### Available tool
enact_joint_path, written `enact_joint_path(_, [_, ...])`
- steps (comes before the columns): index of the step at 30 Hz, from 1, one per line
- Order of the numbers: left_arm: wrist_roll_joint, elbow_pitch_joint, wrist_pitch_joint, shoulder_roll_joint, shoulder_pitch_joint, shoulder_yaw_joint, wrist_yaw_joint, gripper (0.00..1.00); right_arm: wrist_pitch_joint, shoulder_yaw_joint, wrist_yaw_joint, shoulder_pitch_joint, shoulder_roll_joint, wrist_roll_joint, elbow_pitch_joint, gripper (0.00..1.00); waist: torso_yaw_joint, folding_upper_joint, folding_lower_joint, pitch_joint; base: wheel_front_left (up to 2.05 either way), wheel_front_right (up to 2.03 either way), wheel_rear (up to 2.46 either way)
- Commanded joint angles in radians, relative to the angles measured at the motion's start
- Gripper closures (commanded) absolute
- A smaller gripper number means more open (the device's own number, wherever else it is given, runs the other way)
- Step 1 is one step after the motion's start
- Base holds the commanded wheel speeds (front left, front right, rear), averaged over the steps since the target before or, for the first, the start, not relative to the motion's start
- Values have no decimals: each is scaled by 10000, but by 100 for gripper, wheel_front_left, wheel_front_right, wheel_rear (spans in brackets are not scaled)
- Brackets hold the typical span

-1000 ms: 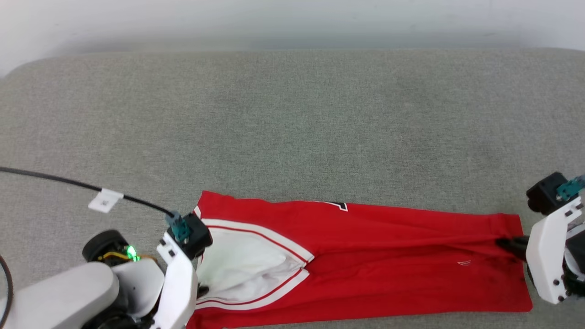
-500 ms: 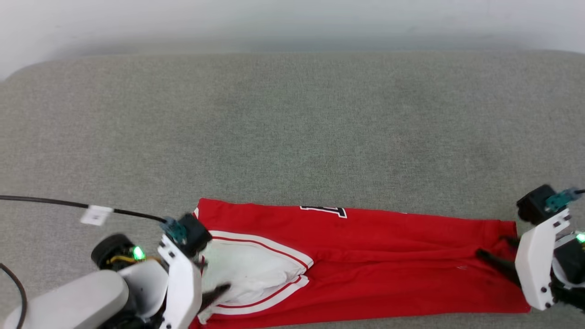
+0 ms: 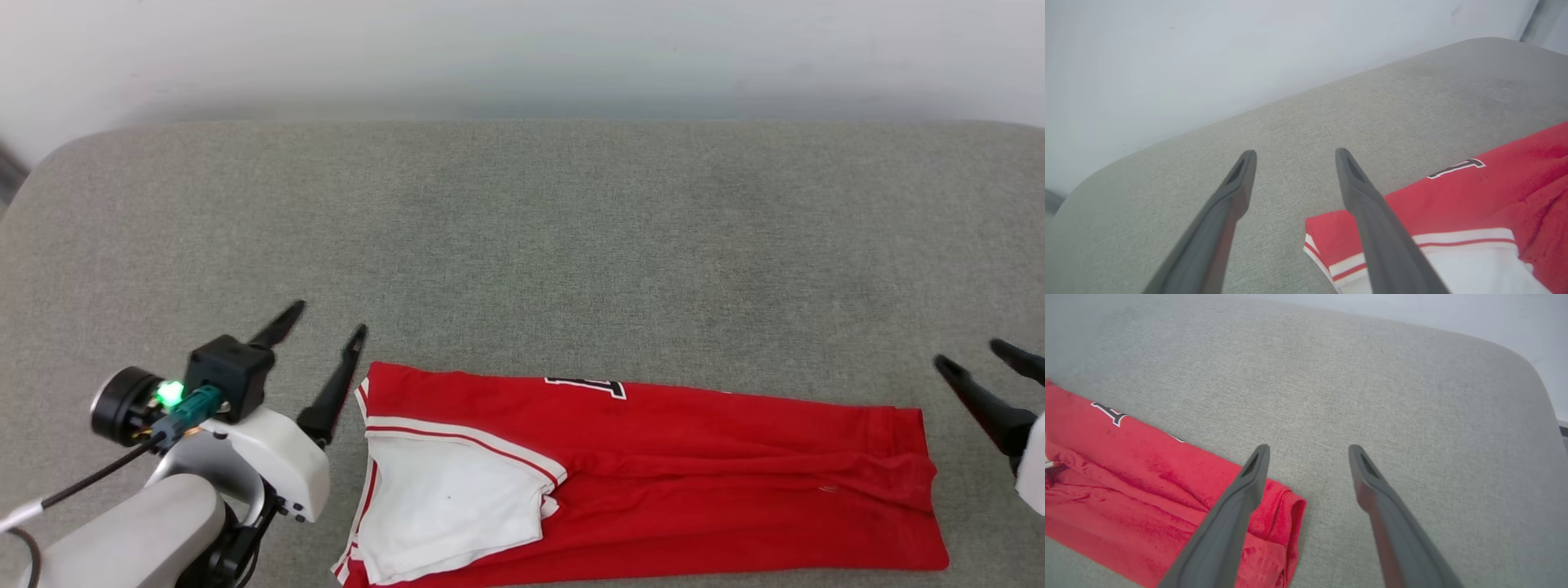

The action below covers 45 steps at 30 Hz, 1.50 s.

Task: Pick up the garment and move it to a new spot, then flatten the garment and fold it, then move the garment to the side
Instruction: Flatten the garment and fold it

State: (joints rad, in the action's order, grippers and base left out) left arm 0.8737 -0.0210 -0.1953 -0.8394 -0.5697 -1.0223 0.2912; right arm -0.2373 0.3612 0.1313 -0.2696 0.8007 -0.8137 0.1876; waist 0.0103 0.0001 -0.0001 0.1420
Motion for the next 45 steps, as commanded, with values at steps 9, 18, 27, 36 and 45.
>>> enact_joint_path(9, [-966,-194,-703,571,939,1512,1673,0,24,-1549,-8,1378,-1046,105,805,0,134,-1,1,146,0,0,0])
enact_joint_path(18, [-3378,62,-706,2026,3040,4351,2329,0,-788,-1476,-8,1935,-2265,-411,1603,0,334,-1,1,364,0,0,0])
enact_joint_path(27, [-5131,510,-707,3507,4471,6400,1922,0,-1846,276,19,2212,-2802,-1205,1830,0,447,-1,1,433,0,0,0])
enact_joint_path(36, [-7034,827,-706,5284,5814,7731,1191,0,-1353,813,26,1504,-2346,-1283,2067,100,485,-1,1,206,0,0,0])
enact_joint_path(45, [-7937,847,-707,5938,6460,8214,539,0,-1228,-5,-14,1092,-819,-1516,2030,100,488,-1,1,-152,0,0,0])
